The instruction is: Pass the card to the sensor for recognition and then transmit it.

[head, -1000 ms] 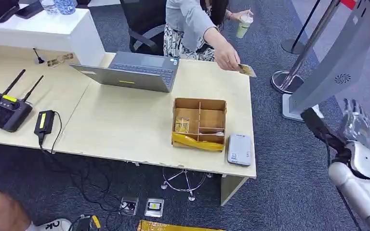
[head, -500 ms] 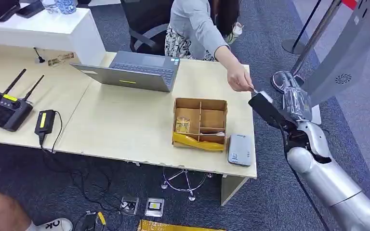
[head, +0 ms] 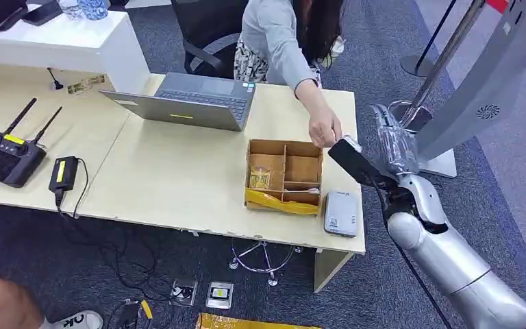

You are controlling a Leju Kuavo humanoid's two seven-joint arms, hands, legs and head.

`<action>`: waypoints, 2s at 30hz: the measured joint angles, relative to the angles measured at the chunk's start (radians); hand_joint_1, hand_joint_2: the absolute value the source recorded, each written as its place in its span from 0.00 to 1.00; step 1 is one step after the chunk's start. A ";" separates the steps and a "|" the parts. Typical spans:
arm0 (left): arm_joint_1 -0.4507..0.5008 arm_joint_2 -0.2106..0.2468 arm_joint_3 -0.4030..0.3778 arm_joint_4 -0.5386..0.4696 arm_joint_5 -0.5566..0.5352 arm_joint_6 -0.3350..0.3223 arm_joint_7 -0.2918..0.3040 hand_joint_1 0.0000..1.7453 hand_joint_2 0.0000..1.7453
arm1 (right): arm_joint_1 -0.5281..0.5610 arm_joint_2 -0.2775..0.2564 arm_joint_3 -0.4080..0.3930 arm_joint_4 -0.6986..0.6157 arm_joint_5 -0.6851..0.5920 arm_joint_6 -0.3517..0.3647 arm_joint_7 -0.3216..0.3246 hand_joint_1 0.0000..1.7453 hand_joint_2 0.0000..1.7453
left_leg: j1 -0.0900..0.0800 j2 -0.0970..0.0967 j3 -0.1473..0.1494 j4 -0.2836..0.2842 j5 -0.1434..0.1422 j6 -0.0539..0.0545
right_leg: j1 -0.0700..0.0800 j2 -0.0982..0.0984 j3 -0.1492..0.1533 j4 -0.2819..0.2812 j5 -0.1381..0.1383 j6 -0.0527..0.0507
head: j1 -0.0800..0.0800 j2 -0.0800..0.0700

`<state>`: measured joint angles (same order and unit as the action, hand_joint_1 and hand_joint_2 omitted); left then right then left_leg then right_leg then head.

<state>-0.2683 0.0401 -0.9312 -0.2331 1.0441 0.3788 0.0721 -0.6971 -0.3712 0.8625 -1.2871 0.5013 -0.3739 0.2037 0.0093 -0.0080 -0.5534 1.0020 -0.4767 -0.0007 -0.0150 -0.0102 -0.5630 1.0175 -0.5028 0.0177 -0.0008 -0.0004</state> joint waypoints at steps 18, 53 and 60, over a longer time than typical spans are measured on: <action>-0.006 0.000 -0.017 0.000 0.000 0.002 0.004 0.00 0.00 | 0.010 0.011 0.012 0.000 0.002 0.021 -0.001 1.00 1.00 | 0.000 0.000 0.000 0.000 0.000 0.000 | 0.000 0.000 0.000 0.000 0.000 0.000 | 0.000 0.000; -0.006 0.001 -0.031 0.000 0.014 0.011 0.004 0.00 0.00 | 0.178 -0.018 0.015 0.056 -0.002 0.005 -0.034 1.00 1.00 | 0.000 0.000 -0.001 0.000 -0.001 -0.001 | 0.000 0.001 -0.002 0.000 0.000 0.000 | 0.000 0.000; -0.006 0.001 -0.032 0.000 0.007 0.008 0.008 0.00 0.00 | 0.183 -0.007 0.015 0.094 -0.061 0.030 -0.047 1.00 1.00 | 0.000 0.000 -0.002 0.000 -0.001 -0.001 | 0.000 0.000 -0.002 0.000 0.000 0.000 | 0.000 0.000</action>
<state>-0.2745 0.0412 -0.9636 -0.2331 1.0513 0.3872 0.0801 -0.5137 -0.3784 0.8774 -1.1933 0.4403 -0.3441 0.1568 0.0093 -0.0078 -0.5551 1.0020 -0.4773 -0.0014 -0.0150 -0.0099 -0.5647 1.0174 -0.5030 0.0174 -0.0008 -0.0004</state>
